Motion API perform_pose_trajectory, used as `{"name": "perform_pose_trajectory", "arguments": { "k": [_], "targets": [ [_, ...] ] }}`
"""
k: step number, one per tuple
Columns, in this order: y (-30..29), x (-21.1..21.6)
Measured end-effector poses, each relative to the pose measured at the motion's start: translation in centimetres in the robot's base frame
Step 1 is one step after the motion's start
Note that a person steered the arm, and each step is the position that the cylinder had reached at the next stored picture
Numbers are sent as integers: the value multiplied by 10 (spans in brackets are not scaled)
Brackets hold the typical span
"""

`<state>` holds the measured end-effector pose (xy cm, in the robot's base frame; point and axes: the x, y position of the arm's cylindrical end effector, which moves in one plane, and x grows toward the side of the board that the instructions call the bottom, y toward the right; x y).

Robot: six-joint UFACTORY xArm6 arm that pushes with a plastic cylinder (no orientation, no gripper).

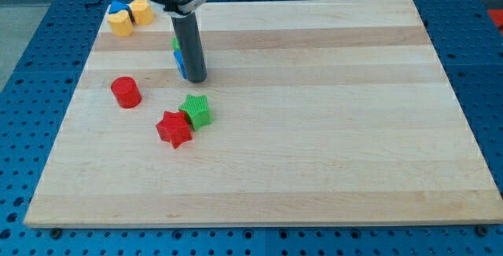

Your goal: Move the blue cube left a bit

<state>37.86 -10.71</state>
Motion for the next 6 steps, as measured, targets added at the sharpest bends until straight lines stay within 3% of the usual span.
{"name": "perform_pose_trajectory", "arguments": {
  "k": [2, 4, 6],
  "targets": [
    [1, -30],
    [40, -49],
    [-7, -54]
  ]
}}
